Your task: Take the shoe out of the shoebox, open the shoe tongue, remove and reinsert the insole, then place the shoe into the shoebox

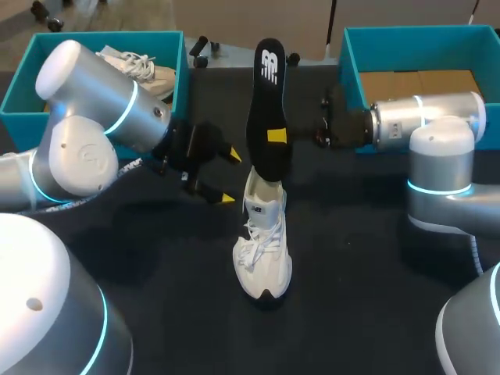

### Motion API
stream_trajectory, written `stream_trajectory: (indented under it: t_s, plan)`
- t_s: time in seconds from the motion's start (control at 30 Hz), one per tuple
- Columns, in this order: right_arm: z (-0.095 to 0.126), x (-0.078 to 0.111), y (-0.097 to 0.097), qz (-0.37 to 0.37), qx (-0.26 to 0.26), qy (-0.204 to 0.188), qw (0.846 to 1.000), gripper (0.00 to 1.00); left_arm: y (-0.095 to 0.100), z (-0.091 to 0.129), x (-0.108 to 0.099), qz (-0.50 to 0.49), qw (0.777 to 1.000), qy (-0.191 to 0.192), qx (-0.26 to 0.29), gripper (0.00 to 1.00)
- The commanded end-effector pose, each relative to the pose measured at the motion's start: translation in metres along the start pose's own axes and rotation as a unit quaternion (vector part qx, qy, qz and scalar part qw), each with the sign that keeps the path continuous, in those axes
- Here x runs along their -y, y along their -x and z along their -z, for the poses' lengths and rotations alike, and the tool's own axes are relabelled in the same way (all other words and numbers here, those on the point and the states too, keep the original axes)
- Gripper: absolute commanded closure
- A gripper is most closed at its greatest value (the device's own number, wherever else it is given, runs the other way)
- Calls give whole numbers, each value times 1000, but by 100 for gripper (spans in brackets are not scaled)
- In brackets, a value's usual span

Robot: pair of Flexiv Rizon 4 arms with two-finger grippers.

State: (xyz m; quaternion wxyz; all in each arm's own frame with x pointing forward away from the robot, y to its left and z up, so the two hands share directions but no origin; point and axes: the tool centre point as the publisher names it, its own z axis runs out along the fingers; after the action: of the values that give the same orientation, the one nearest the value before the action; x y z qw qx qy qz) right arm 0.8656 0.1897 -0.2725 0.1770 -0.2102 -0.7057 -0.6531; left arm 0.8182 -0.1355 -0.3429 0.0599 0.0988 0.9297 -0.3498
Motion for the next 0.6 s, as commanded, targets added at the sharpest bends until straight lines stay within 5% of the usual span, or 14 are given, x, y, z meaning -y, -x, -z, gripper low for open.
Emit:
stream_trajectory:
  t_s: [0.03,0.6]
  plan:
    - [-6,7,6,1,0,6,1000,100,-1,-8,2,2,1000,-2,1,0]
    - [-9,28,1,25,-3,13,1000,100,-10,-27,2,25,999,-12,-23,0]
